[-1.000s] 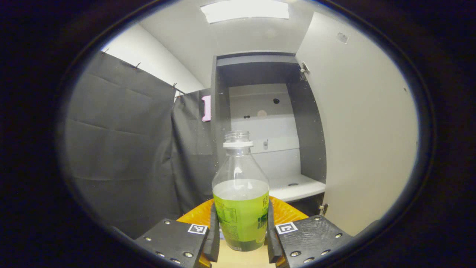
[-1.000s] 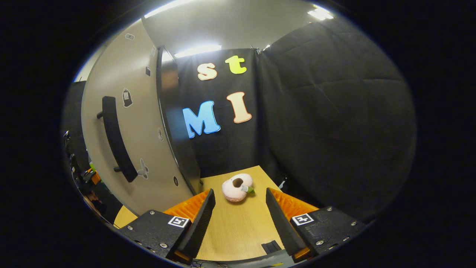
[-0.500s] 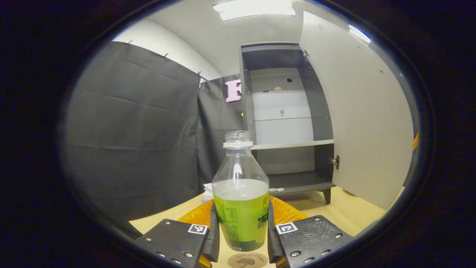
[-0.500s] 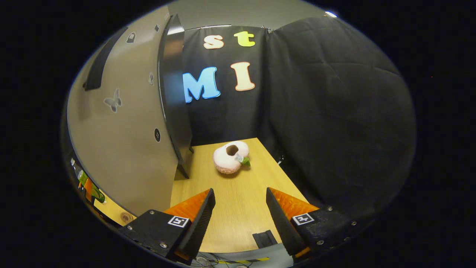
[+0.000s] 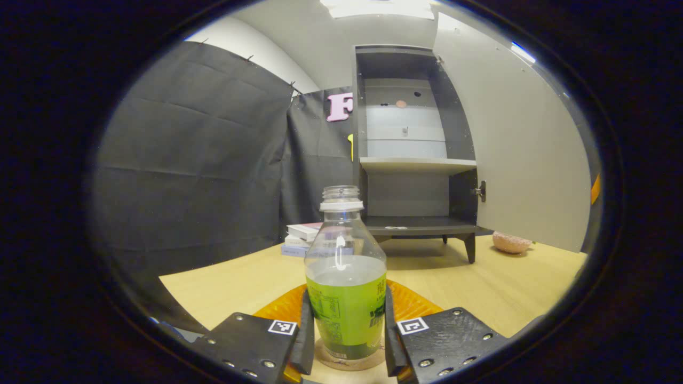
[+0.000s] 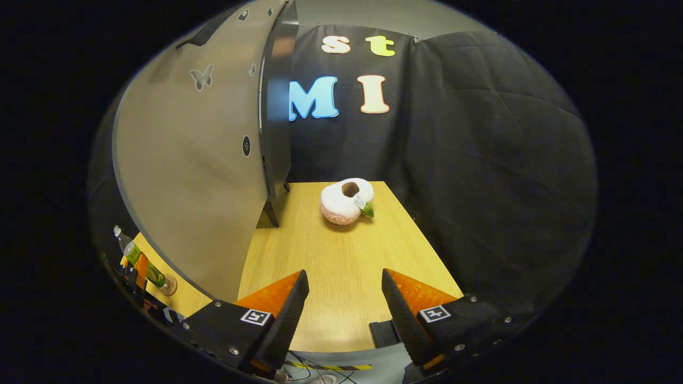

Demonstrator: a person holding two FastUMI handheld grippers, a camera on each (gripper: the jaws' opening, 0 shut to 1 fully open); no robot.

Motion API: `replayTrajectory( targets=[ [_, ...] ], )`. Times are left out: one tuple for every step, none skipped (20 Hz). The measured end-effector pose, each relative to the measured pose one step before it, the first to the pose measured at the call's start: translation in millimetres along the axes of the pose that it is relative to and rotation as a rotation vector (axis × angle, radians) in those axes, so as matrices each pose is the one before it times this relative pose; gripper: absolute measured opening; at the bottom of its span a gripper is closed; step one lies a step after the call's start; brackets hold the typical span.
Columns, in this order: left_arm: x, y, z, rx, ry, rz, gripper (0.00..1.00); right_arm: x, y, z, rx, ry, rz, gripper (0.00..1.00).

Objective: Open the cabinet door with the right hand, grasp the bottle in the cabinet with the left hand and place it on the coaster, then close the cabinet door with the right hand.

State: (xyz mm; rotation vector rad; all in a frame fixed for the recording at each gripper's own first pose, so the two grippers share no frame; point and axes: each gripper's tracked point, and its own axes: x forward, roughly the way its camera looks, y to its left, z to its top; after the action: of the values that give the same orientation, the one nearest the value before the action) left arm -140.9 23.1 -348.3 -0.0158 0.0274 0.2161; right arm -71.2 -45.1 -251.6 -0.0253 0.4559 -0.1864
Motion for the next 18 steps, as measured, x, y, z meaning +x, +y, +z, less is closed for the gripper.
replayTrajectory(
  targets=[
    [-1.04,-0.65,1.05,-0.00168,-0.00573,-0.00826,0.52,1.21,4.31,-2.12,-0.00414,0.00474,0.00720,0.86],
    [1.04,0.44,-0.66,0.00699,-0.00611,-0.00831,0.51,0.64,3.40,-1.27,-0.00884,0.00604,0.00602,0.86],
    [-0.12,-0.63,-0.25,0.00801,0.00232,-0.00850,0.51,0.28,3.01,-2.20,-0.00859,0.00473,0.00783,0.86],
    [-0.80,0.38,1.77,0.00433,-0.00639,-0.00418,0.55,-1.59,1.77,0.22,-0.00464,-0.00110,0.00326,0.86],
    [0.69,0.90,0.94,-0.00236,-0.00115,0.00176,0.57,-0.42,1.02,0.33,-0.00011,-0.00375,0.00291,0.86],
    [0.02,-2.13,-1.82,-0.00328,-0.00089,-0.00108,0.67,-0.35,1.87,0.09,-0.00006,0.00015,0.00228,0.86],
    [0.78,1.00,-1.07,-0.00077,0.00741,0.00136,0.68,0.15,1.72,-2.55,0.00064,0.00373,0.00132,0.86],
    [3.38,1.37,-0.86,0.00201,0.00656,0.00286,0.76,0.00,0.86,-0.39,0.00084,0.00405,0.00182,0.86],
    [1.49,1.09,0.86,0.00769,0.00022,0.00410,0.69,0.82,0.65,0.24,0.00052,0.00242,-0.00022,0.86],
    [-0.10,3.31,1.97,0.01323,-0.00193,0.01685,0.69,-0.20,0.77,-0.13,-0.00032,0.00185,0.00172,0.86],
    [0.88,0.66,2.91,0.00608,-0.00510,0.00586,0.71,0.01,0.34,-0.29,-0.00043,0.00181,0.00035,0.86],
    [-1.02,-1.04,3.51,0.00327,-0.00380,0.00059,0.91,-0.36,0.15,0.46,0.00131,0.00137,-0.00006,0.86],
    [0.64,-1.69,4.71,-0.00066,-0.00544,-0.00293,0.84,-0.79,0.32,-0.61,0.00279,0.00004,0.00125,0.86],
    [-0.41,-1.13,5.37,-0.00634,-0.01050,-0.00492,0.92,-1.27,0.51,1.02,0.00358,-0.00075,0.00286,0.86],
    [0.62,-1.89,3.97,-0.00145,-0.00640,-0.00509,0.84,0.41,0.52,0.25,0.00259,-0.00022,0.00181,0.86],
    [-0.82,-0.63,3.71,0.00433,-0.00152,-0.00250,0.91,-0.64,0.32,0.83,0.00147,0.00024,0.00147,0.86],
    [0.23,-0.51,4.44,0.00551,-0.00429,-0.00262,0.84,-0.19,0.63,-1.13,0.00259,0.00053,0.00224,0.86],
    [1.26,-0.94,4.70,0.00494,-0.00347,-0.00263,0.84,-0.53,-0.21,0.03,0.00405,0.00143,0.00116,0.86]
  ],
)
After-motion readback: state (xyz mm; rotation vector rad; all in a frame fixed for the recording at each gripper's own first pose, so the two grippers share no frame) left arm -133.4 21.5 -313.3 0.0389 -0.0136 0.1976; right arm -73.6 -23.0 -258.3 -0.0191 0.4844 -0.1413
